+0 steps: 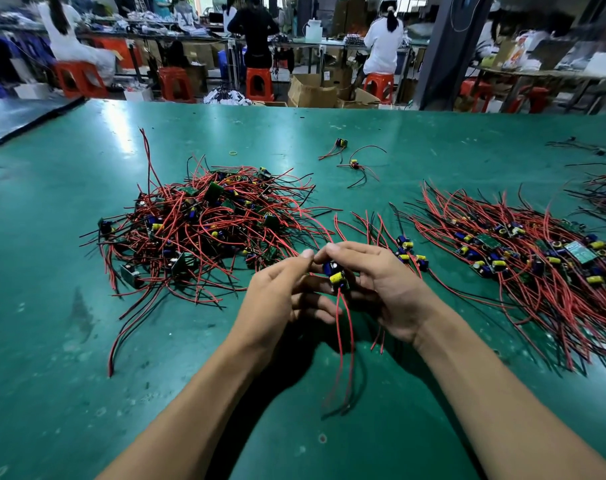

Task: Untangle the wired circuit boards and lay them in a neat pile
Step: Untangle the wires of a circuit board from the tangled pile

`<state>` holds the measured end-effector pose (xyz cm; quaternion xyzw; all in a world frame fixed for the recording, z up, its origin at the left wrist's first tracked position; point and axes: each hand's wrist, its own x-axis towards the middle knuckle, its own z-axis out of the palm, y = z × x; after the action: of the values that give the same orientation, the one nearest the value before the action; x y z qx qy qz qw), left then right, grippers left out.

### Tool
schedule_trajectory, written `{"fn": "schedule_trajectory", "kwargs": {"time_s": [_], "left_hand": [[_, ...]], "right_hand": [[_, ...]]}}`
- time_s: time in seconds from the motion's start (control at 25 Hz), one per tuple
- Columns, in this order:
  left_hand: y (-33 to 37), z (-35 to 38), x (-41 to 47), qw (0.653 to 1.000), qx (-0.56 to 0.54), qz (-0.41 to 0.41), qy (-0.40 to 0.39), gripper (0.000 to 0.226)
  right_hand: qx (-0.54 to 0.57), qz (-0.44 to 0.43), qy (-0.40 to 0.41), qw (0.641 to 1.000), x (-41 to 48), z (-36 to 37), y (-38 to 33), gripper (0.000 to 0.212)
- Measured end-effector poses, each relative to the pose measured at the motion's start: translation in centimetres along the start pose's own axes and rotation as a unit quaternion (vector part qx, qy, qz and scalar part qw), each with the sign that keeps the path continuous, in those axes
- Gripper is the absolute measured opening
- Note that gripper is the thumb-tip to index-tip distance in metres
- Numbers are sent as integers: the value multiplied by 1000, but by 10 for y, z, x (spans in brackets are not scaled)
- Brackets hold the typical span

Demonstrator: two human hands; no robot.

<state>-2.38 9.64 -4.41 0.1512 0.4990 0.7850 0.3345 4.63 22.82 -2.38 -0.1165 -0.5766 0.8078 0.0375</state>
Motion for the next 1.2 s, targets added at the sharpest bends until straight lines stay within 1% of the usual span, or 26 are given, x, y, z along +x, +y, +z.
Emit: {"fn": "schedule_trajectory", "kwargs": {"time_s": [0.08, 0.2, 0.28, 0.36, 0.48, 0.56, 0.8, 0.92, 1.04, 1.12, 1.2], "left_hand": [[0, 0, 0, 999, -39, -22, -22, 37], [-3, 0, -3, 998, -40, -13, -48, 30], [-3, -1, -2, 998, -31, -17, -49, 35], [-2, -2, -1, 998, -3, -29, -57, 36], [-2, -3, -1, 995, 24, -47, -80, 21], [-3, -2, 0, 995, 33, -52, -81, 17], [-1, -1, -4, 993, 49, -40, -95, 8], [-3, -1, -3, 993, 77, -28, -80, 9], [-4, 1, -3, 992, 99, -27, -69, 18], [-3, 2, -4, 991, 105, -29, -71, 14], [-1, 3, -5, 990, 115, -33, -77, 15]], "right_hand": [[-22, -9, 11, 1000, 1, 0, 1, 22], [-2, -13, 18, 1000, 2, 0, 1, 16], [12, -22, 52, 998, 3, -3, 1, 19], [-14, -44, 89, 995, 5, -6, 1, 23], [-19, -65, 89, 994, 5, -9, 1, 18], [-22, -68, 89, 994, 5, -12, 1, 18], [-63, -33, 32, 997, 4, -14, 4, 25], [-60, -9, 5, 998, 3, -15, 3, 26], [-60, 3, -29, 998, 1, -18, 1, 18], [-45, 16, -53, 997, -2, -21, -2, 11], [-54, 22, -56, 997, -3, -24, -3, 10]]}}
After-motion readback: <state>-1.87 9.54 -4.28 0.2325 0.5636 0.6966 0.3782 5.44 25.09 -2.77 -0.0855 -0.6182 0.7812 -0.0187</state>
